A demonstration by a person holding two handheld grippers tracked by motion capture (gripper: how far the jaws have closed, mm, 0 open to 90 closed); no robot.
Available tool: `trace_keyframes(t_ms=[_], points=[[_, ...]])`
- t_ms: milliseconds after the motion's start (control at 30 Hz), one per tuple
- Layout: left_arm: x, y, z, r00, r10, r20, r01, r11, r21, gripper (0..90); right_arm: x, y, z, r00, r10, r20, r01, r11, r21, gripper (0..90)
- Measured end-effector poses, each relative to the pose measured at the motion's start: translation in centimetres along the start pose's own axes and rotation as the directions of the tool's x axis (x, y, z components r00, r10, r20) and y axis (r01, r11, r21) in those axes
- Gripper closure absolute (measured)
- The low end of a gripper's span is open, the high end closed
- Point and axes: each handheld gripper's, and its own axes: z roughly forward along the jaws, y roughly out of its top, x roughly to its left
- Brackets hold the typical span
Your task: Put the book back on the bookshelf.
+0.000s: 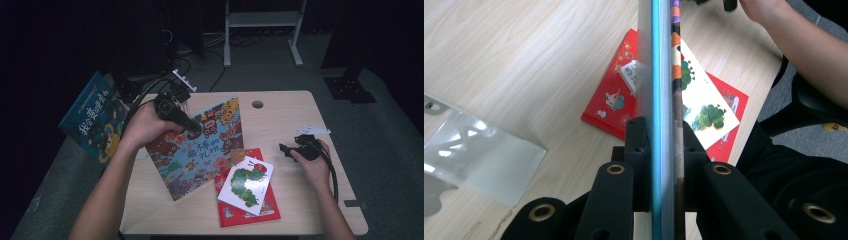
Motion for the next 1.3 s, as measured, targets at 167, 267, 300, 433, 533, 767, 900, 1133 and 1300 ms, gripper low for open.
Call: trace_keyframes(t_ms=[167,267,300,433,533,767,900,1133,1300], points=[[-0.2,-0.4,-0.5,0.9999,-0.008,-0.009,0.008,1.0,0.002,80.6,-1.4,-0.4,0.9,0.9988,0.024,0.043,-0.025,0.999,0.021,24.8],[-0.3,-1.0,-1.6,0.9995,-0.026,-0.02,0.026,0.9995,-0.018,80.6,-2.0,-1.0,1.8,0.9976,0.021,0.066,-0.024,0.998,0.052,21.5],[-0.3,-1.0,-1.6,0.9995,-0.026,-0.02,0.026,0.9995,-0.018,80.6,-2.0,-1.0,1.8,0.9976,0.021,0.066,-0.024,0.998,0.052,21.5],[-0.3,-2.0,-3.0,0.9981,-0.054,-0.03,0.053,0.9977,-0.042,80.5,-2.2,-0.9,2.0,0.9971,0.017,0.074,-0.022,0.997,0.072,15.7],[-0.3,-3.3,-4.1,0.9958,-0.079,-0.046,0.076,0.9954,-0.058,80.5,-2.3,-0.9,2.1,0.9963,0.023,0.082,-0.03,0.996,0.08,12.4],[0.3,-5.2,-5.4,0.9913,-0.116,-0.062,0.111,0.9913,-0.07,80.5,-2.3,-0.8,2.2,0.9969,0.018,0.077,-0.024,0.996,0.083,12.3],[0.8,-6.7,-6.3,0.9863,-0.15,-0.069,0.144,0.9856,-0.089,80.5,-2.4,-0.8,2.2,0.9969,0.018,0.077,-0.024,0.996,0.083,12.4],[1.3,-9.5,-8.5,0.9747,-0.202,-0.096,0.19,0.9741,-0.123,80.5,-2.4,-0.8,2.2,0.9969,0.018,0.077,-0.024,0.996,0.083,12.4],[1.6,-10.8,-9.3,0.9673,-0.23,-0.107,0.216,0.9679,-0.128,80.5,-2.4,-0.8,2.2,0.9969,0.018,0.077,-0.024,0.996,0.083,12.4]])
